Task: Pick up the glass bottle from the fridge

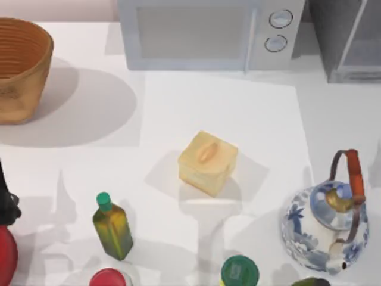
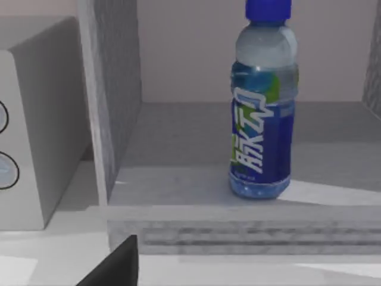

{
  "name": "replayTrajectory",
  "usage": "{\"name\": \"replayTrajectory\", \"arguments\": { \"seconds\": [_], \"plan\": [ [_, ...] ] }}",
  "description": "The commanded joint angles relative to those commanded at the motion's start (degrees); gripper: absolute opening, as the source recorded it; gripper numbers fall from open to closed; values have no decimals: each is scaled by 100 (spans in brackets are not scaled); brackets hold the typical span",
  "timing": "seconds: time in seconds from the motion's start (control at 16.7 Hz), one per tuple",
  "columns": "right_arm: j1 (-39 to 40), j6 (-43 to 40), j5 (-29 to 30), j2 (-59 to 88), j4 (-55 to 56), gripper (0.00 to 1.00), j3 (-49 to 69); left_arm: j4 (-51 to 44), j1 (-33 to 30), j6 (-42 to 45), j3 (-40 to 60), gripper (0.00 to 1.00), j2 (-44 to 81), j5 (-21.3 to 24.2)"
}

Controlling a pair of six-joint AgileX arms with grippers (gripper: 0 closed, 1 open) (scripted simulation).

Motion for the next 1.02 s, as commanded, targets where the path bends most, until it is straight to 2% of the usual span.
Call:
{"name": "replayTrajectory", "arguments": {
  "seconds": [0.3, 0.54, 0.72, 1.02],
  "plan": [
    [-714, 26, -679, 2516, 2160, 100, 214, 0, 0, 0, 0, 100, 0, 0],
    [-1091, 28, -1039, 3664, 3336, 100, 396, 0, 0, 0, 0, 100, 0, 0],
    [-1204, 26, -1147, 3997, 3689, 100, 468, 0, 0, 0, 0, 100, 0, 0],
    [-1175, 23, -1136, 3984, 3675, 100, 458, 0, 0, 0, 0, 100, 0, 0]
  ]
}}
